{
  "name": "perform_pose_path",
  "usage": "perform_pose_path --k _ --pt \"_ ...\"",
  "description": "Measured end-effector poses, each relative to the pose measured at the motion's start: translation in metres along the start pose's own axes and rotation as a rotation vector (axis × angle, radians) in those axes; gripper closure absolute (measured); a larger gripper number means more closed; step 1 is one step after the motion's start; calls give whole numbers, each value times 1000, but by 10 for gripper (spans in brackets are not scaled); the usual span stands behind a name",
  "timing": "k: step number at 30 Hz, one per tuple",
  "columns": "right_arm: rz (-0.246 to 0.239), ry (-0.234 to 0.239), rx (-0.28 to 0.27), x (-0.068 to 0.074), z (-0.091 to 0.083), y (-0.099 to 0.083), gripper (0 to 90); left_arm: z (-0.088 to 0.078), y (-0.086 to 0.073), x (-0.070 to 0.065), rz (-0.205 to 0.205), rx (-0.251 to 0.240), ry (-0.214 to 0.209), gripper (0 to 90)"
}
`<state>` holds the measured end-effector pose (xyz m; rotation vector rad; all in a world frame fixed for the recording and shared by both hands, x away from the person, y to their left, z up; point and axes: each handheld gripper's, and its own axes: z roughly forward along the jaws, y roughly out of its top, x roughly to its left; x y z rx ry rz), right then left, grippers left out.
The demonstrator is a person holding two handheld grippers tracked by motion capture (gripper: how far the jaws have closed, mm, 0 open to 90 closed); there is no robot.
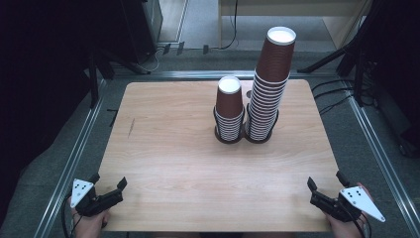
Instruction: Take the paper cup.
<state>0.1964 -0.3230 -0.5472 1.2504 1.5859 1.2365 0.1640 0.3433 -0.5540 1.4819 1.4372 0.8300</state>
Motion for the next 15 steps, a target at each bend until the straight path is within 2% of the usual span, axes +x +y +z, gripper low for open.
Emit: perform_pose_path --k 6,15 --pt "-9 1 5 0 0 0 71 3 1 0 8 20 1 0" --pt "-8 -8 10 1 1 0 71 2 0 -1 7 12 -5 0"
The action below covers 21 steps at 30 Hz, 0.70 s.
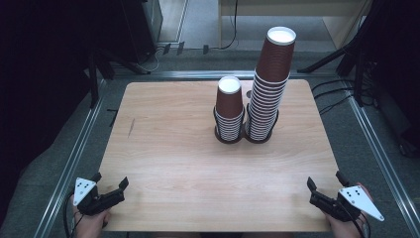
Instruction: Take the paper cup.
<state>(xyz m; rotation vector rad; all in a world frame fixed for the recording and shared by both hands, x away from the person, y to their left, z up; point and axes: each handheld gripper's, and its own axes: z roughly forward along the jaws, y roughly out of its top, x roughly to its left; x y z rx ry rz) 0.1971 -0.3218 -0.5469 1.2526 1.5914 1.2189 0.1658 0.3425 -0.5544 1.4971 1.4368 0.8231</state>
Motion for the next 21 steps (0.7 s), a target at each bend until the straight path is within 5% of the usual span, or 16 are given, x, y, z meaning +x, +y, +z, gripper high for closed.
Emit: perform_pose_path --k 7,21 --pt "11 -2 -1 1 0 5 71 0 0 2 -11 -5 -5 0" --pt "15 14 -59 8 -1 43 70 -3 2 3 -35 -32 -12 0"
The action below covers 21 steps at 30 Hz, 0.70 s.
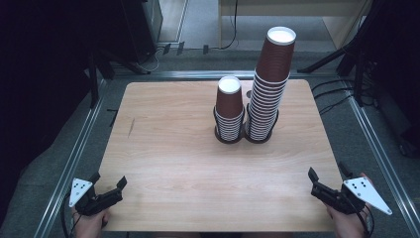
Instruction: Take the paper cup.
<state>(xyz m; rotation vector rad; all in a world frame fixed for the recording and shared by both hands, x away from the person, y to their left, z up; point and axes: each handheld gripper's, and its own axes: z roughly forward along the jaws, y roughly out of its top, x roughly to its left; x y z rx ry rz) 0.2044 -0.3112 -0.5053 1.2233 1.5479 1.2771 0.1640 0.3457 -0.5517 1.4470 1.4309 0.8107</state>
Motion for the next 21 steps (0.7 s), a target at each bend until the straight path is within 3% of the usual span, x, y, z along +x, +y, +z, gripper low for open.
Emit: perform_pose_path --k 5,15,19,21 --pt "-14 26 1 9 2 10 61 1 2 -2 -2 -7 -3 0" --pt "-34 27 10 21 8 40 0 9 5 -8 -1 -14 -20 0" --pt "-21 31 9 26 11 53 0 13 4 -9 8 -2 -24 0" --pt "-10 33 9 29 13 60 0 12 3 -7 -7 -4 -24 0"
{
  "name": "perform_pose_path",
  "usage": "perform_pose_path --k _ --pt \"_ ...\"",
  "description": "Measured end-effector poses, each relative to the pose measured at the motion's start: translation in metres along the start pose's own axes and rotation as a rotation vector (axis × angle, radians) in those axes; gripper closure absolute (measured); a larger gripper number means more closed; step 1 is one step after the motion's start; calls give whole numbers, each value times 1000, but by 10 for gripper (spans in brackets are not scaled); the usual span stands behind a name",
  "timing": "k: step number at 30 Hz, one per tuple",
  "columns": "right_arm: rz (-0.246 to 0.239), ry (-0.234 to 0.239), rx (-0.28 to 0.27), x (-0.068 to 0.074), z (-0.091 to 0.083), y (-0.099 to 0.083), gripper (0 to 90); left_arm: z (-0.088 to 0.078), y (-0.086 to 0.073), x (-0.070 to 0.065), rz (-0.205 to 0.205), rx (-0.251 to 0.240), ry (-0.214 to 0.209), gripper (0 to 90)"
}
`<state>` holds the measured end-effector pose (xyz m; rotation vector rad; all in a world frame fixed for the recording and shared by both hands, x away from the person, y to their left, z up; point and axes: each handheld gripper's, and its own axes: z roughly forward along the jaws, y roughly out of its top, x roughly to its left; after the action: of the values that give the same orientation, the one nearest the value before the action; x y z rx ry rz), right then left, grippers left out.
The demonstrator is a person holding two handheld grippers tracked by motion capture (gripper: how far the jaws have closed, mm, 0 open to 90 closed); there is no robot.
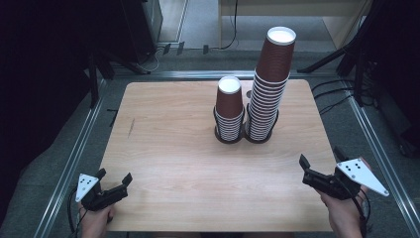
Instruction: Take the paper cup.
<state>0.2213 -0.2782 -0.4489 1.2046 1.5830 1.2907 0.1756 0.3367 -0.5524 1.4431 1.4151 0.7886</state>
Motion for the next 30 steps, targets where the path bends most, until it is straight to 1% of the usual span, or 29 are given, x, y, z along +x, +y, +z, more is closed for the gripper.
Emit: perform_pose_path --k 1,2,3,5,7,9,12,13,15,16,18,19,20,21,22,23,24,26,28,30 --pt "0 0 0 0 0 0 0 0 0 0 0 0 0 0" --pt "-6 6 -5 3 2 8 0 0 -1 0 6 0 5 0" --pt "-6 6 -5 3 2 8 0 0 -1 0 6 0 5 0" --pt "-2 11 -11 6 5 16 0 0 -1 -2 21 2 5 0" --pt "-10 13 -11 10 9 25 0 1 -3 -5 41 5 9 0" --pt "-8 12 -16 12 12 32 0 1 -3 -5 40 5 11 0" --pt "-14 24 -23 16 16 40 0 0 -3 -4 33 3 7 0" --pt "-8 28 -18 17 18 43 0 0 -3 -3 24 0 5 0" --pt "-13 33 -17 19 21 48 0 0 -3 -3 18 -2 5 0" --pt "-17 32 -19 20 23 50 0 0 -3 -2 6 0 20 0" --pt "-18 32 -20 21 24 53 0 1 -3 -3 7 2 28 0" --pt "-11 31 -27 23 27 58 0 1 -2 -3 6 5 35 0" --pt "-12 32 -31 24 28 60 0 1 -2 -2 -2 10 35 0" --pt "-10 33 -31 25 29 62 0 2 -2 -1 -11 6 35 0" --pt "-12 35 -33 26 30 64 0 2 -2 -1 -11 6 35 0" --pt "-14 34 -35 27 32 67 0 2 -2 2 -32 1 34 0" --pt "-15 35 -37 28 33 69 0 2 -2 2 -32 1 34 0" --pt "-12 35 -39 29 34 71 0 1 -1 4 -50 -10 37 0" --pt "-7 34 -44 30 36 75 0 1 -1 4 -46 -8 28 0" --pt "-1 35 -50 31 39 79 0 1 -1 3 -30 6 18 0"
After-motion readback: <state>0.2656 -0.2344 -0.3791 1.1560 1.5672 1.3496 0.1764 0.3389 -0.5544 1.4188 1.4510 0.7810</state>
